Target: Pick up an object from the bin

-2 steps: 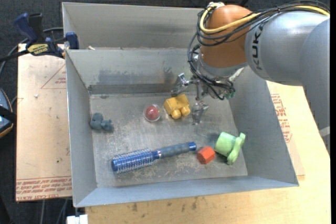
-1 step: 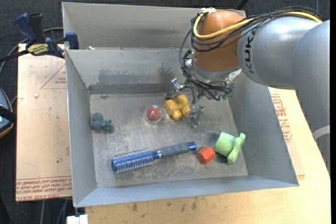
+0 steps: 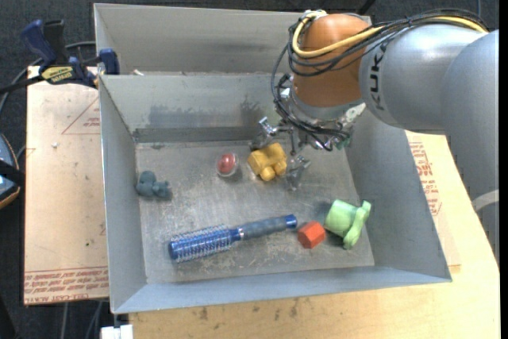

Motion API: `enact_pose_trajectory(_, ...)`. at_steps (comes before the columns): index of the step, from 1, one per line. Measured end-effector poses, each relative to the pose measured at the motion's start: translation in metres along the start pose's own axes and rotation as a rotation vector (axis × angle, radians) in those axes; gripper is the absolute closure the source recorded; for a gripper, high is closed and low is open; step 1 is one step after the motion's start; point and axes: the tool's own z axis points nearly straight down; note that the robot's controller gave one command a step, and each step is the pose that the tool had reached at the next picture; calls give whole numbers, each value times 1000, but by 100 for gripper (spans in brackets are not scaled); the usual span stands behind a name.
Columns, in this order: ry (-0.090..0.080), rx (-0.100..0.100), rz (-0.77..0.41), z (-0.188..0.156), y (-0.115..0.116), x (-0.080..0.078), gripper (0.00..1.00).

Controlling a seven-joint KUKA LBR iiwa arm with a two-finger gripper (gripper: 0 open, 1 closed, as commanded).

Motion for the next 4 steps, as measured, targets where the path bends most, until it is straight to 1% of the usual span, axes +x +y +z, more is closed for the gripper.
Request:
enact_pose_trajectory(1,-2,1,1,-2,-1,-1,100)
enact_pose_trajectory(3,0,0,6,-41,-1,-4,100)
enact_pose_trajectory(4,-3,3,7,-100,-2,-6,100)
